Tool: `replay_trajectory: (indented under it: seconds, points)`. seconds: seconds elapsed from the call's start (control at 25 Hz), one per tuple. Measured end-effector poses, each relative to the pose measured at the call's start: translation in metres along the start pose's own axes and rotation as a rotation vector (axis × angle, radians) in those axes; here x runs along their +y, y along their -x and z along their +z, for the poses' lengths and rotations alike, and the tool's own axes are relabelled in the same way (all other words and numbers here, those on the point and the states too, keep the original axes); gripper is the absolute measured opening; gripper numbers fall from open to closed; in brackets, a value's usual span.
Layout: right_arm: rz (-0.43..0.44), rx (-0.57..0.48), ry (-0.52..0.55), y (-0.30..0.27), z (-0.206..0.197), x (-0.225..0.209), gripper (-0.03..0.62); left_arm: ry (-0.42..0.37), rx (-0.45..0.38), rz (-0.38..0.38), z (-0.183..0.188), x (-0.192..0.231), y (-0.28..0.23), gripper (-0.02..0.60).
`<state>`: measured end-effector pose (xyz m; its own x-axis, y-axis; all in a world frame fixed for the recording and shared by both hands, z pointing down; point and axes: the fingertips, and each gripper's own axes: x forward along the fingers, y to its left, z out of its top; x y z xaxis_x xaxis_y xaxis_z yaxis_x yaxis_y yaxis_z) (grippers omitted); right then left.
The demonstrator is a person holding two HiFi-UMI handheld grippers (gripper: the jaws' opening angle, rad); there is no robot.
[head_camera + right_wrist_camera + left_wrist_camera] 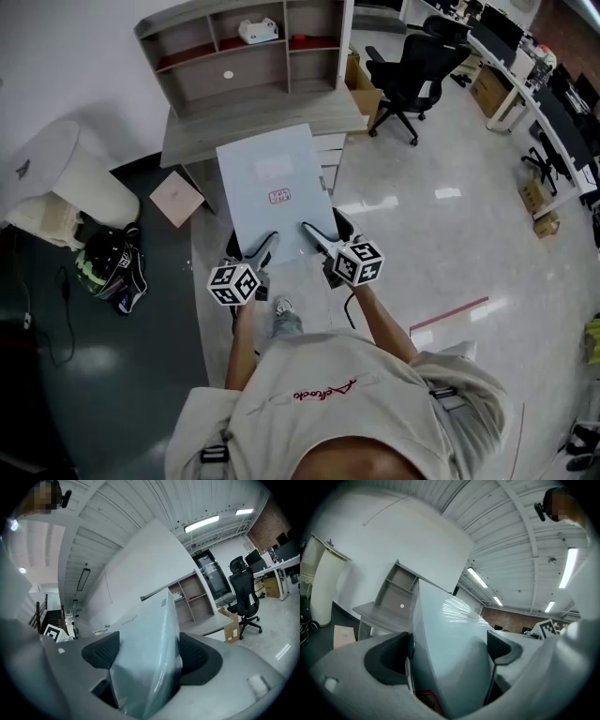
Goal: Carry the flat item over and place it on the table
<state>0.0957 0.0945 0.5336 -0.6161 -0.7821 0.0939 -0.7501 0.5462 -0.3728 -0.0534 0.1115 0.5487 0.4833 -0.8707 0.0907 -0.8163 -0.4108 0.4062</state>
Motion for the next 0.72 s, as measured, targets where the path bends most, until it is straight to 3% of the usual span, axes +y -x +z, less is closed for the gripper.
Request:
replay_trajectory:
  seconds: [0.72]
  points:
    - [-0.072, -0.034, 0.0, -0.173, 0.044, -0.023, 0.405, -0.006, 0.028, -0.072, 0.085, 0.13, -0.111, 0.532]
